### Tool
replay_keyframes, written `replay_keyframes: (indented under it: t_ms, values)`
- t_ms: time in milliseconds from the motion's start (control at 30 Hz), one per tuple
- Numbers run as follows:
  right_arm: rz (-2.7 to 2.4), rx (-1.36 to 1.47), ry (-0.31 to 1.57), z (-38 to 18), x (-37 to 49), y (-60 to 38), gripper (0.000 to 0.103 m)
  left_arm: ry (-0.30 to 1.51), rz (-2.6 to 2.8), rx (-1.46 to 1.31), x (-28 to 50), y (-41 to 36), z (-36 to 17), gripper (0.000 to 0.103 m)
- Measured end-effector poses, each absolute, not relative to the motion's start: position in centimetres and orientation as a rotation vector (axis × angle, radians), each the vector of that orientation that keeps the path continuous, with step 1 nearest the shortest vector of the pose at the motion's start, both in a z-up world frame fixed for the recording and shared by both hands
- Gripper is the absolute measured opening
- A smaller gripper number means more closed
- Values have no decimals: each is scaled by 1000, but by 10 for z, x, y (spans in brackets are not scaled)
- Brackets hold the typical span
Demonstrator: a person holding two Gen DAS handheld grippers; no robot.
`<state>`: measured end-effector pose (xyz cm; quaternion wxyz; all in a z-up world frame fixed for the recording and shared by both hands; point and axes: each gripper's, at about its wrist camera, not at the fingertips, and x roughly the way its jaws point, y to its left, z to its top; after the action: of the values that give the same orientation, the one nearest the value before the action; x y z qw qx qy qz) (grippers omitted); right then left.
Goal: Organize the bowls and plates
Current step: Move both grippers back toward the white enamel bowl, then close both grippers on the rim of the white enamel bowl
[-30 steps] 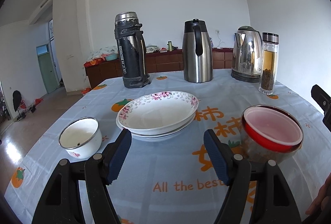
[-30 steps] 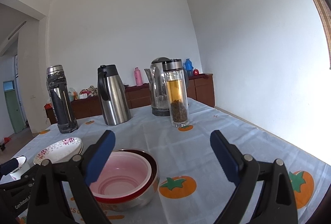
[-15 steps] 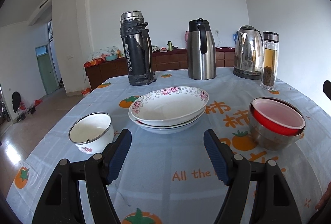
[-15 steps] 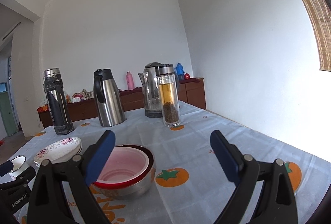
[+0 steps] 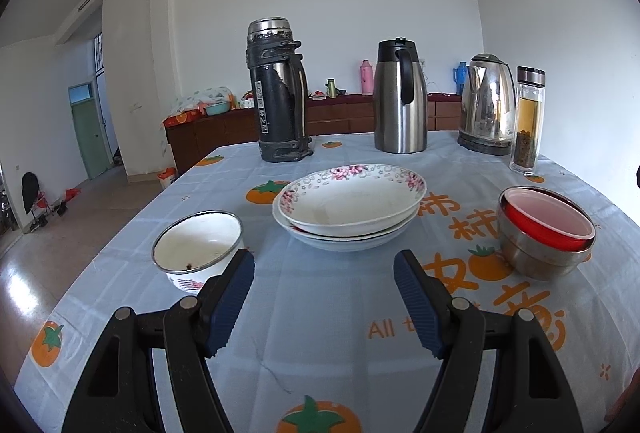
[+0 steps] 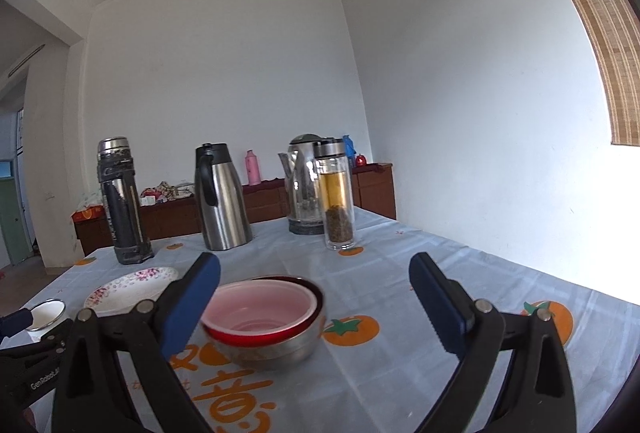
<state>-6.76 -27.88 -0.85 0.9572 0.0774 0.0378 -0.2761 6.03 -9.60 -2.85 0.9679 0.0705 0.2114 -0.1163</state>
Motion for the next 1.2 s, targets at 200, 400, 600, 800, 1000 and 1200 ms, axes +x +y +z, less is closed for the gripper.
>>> replay_keyframes:
  t_ms: [200, 400, 600, 800, 1000, 1200]
  values:
    - [-517, 145, 95, -9, -56, -252, 98, 437, -230, 130, 65, -83, -28, 74]
    - [-454, 161, 139, -12, -38, -225, 98, 439, -217, 130, 68, -72, -29, 74]
    - [-381, 167, 180, -15, -19, -201, 98, 448, -190, 136, 78, -57, -32, 74]
    - [-336, 184, 199, -17, -5, -183, 98, 462, -163, 129, 87, -42, -35, 74]
    - [-298, 180, 211, -18, 7, -165, 98, 474, -130, 138, 98, -26, -37, 74]
    - [-257, 175, 237, -20, 24, -148, 98, 521, -71, 87, 118, 2, -40, 74]
